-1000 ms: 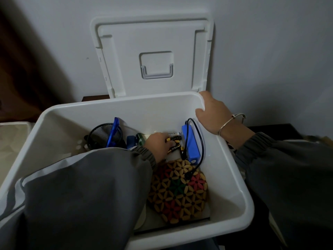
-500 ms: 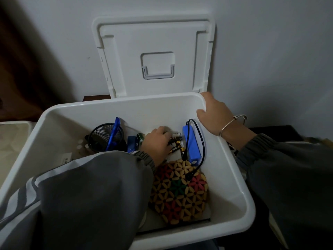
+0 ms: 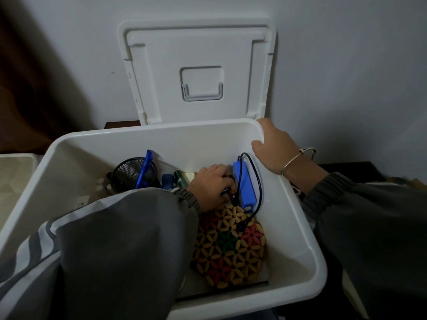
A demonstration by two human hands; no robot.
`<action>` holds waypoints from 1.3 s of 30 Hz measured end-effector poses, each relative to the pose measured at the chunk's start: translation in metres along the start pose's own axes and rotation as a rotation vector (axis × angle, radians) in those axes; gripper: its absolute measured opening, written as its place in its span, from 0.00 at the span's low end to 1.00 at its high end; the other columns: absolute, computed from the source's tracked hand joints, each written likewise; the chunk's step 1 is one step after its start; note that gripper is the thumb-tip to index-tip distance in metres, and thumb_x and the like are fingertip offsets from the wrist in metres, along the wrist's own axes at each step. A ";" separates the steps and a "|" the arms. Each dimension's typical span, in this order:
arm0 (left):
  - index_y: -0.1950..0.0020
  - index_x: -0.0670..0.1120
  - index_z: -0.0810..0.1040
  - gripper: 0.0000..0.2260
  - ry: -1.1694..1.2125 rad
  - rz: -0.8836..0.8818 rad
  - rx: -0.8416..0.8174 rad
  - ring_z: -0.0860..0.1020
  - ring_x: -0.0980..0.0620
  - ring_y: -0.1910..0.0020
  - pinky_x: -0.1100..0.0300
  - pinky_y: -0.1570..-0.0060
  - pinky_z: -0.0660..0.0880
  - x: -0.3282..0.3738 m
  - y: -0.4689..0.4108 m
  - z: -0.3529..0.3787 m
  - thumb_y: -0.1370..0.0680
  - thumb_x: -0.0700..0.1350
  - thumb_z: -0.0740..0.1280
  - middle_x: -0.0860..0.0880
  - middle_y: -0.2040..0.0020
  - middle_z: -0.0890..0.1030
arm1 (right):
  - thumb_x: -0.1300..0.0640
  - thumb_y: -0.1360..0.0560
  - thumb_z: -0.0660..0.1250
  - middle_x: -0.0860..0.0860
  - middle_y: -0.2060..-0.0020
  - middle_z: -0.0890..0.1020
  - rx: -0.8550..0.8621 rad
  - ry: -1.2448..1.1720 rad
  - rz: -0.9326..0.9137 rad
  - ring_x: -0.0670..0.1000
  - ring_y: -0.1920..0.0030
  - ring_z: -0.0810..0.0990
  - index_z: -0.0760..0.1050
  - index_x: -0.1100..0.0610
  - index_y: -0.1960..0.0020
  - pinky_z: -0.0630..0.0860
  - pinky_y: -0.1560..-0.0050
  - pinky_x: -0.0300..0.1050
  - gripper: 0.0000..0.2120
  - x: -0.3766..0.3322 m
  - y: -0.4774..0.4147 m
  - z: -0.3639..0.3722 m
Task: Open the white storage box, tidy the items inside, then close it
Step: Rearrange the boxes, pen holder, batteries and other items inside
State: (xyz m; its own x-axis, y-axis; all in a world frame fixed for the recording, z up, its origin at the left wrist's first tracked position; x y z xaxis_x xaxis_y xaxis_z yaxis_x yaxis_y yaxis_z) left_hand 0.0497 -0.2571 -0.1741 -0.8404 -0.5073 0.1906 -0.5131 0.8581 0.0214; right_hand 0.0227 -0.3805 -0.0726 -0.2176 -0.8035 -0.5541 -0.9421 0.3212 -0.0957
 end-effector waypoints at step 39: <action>0.44 0.46 0.75 0.10 -0.001 -0.350 -0.071 0.76 0.47 0.45 0.53 0.42 0.72 -0.017 0.022 -0.009 0.23 0.48 0.65 0.46 0.45 0.78 | 0.61 0.24 0.57 0.50 0.63 0.72 0.008 -0.008 0.013 0.42 0.69 0.68 0.63 0.57 0.33 0.62 0.72 0.35 0.19 0.003 -0.001 0.001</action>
State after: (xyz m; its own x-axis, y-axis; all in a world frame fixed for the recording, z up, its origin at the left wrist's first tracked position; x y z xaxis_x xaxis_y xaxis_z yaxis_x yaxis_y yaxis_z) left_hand 0.0542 -0.2284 -0.1683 -0.6159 -0.7718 0.1584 -0.7568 0.6354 0.1532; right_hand 0.0233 -0.3832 -0.0747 -0.2273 -0.7952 -0.5622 -0.9373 0.3353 -0.0953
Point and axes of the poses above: each hand's wrist, its own y-axis away from the middle knuckle, its own z-axis out of the palm, x = y × z, the point moved 7 cm from there along -y, towards the middle knuckle
